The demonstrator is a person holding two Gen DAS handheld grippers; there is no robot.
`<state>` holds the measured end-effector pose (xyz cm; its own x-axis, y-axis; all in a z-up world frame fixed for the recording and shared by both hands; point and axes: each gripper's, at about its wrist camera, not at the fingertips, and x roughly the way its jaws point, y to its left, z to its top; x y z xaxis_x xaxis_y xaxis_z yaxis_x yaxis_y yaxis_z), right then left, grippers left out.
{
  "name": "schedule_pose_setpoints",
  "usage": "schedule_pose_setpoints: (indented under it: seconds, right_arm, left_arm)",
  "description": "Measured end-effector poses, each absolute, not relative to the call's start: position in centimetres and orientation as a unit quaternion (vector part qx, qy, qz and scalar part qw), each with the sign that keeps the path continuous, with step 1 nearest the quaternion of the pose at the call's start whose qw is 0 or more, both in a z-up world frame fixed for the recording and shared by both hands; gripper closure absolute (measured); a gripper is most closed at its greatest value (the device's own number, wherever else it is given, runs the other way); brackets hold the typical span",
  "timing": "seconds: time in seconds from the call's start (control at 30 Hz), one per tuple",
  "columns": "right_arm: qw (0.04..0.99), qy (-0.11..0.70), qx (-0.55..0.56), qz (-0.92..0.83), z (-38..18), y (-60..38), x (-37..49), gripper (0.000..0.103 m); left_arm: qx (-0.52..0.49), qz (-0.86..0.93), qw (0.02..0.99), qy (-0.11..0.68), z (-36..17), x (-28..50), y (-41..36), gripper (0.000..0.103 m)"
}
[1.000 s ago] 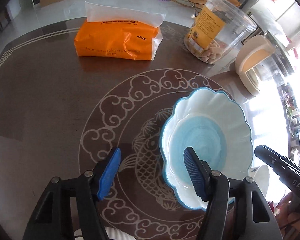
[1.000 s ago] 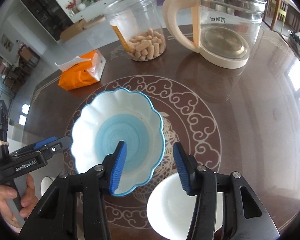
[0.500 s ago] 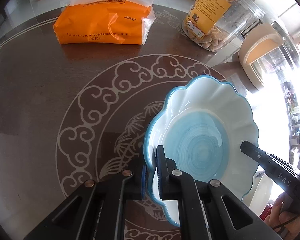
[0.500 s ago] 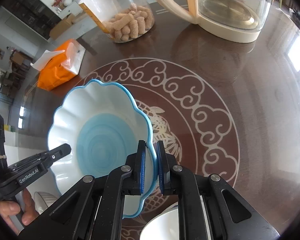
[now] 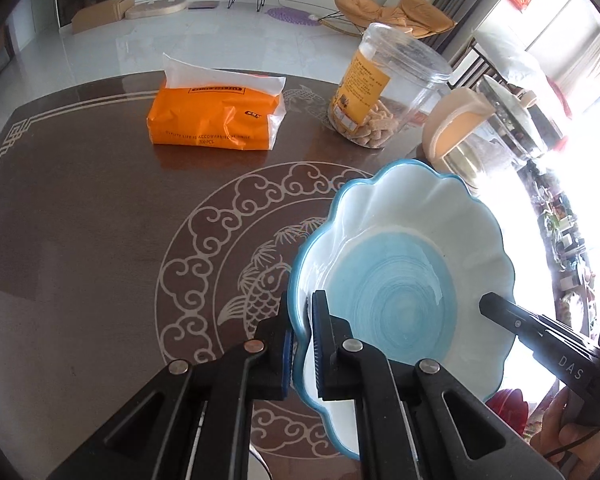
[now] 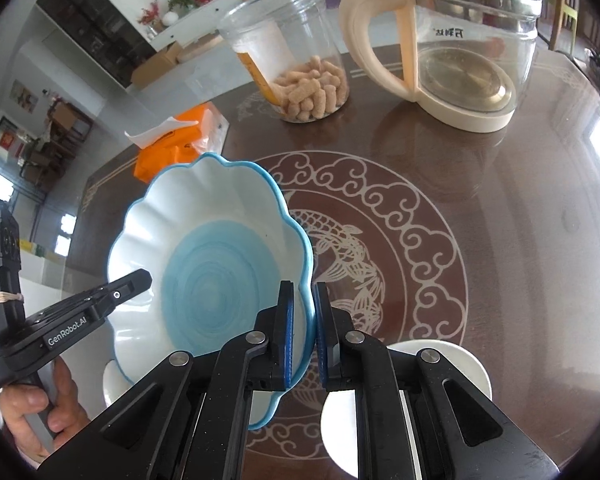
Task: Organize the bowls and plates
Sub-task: 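Lift the blue-rimmed bowl with both tools and carry it across the table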
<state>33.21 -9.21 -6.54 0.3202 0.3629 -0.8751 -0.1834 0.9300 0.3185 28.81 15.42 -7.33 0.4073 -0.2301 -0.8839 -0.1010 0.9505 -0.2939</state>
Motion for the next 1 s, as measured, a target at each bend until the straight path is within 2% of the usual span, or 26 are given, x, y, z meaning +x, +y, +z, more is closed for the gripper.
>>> schedule_pose_setpoints:
  seconds: [0.2, 0.43, 0.7, 1.0]
  right_arm:
    - [0.818, 0.542, 0.082, 0.172, -3.1, -10.5, 26.4, 0.091]
    - [0.820, 0.539, 0.093, 0.171, -2.9, -12.1, 17.2, 0.091]
    - [0.815, 0.548, 0.080, 0.172, -6.0, -12.1, 9.9, 0.091]
    - [0.798, 0.576, 0.046, 0.170, -11.3, -10.6, 8.8, 0.091]
  left_arm:
    - [-0.139, -0.058, 0.840, 0.521, -4.9, 22.2, 13.6, 0.096]
    - [-0.131, -0.069, 0.851, 0.504, -4.7, 13.7, 12.2, 0.096]
    - [-0.136, -0.049, 0.847, 0.511, -9.0, 6.3, 11.9, 0.096]
    - [-0.150, -0.024, 0.825, 0.545, -15.6, 5.3, 12.3, 0.096]
